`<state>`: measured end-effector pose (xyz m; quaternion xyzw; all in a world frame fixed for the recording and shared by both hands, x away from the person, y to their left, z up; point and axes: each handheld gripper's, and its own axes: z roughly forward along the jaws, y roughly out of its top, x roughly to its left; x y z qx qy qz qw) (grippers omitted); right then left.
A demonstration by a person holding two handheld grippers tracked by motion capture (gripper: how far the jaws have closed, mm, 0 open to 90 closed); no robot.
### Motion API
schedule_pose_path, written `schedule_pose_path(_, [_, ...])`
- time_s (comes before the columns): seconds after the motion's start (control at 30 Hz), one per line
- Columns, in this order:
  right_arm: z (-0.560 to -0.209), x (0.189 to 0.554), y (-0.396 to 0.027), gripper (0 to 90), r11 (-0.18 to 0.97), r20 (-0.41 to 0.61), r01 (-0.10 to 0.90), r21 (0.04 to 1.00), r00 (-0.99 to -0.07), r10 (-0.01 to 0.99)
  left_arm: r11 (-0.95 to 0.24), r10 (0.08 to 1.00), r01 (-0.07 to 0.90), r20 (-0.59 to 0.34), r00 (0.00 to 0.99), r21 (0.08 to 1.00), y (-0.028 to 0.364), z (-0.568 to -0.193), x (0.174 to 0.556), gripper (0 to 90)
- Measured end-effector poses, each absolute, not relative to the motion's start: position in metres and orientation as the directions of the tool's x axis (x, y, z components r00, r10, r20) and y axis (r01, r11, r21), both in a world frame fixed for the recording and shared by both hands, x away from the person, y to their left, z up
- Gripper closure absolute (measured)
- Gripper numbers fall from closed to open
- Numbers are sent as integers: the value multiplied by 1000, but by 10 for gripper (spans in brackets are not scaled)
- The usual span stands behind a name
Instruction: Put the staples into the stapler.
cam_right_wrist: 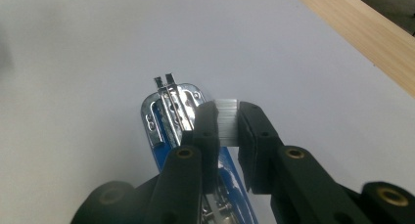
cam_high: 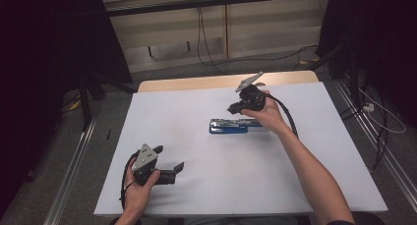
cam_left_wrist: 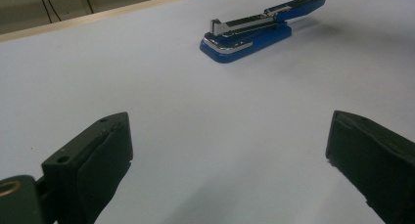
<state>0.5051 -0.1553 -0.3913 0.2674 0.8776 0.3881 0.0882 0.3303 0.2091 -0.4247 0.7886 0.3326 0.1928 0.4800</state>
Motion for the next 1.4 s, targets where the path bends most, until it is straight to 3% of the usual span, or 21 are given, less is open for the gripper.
schedule_pose_path(0.6, [-389,502,-131,794,583,49,348,734,-884,466,-322,707,333,-9,708,886,209,-424,330,36])
schedule_pose_path(0.97, [-391,506,-116,794,570,82,364,737,-884,459,-328,701,333,-8,713,884,208,-425,329,36])
schedule_pose_path(1.4, [-395,506,-103,794,618,33,314,721,-906,422,-332,696,330,-6,718,884,207,-425,329,36])
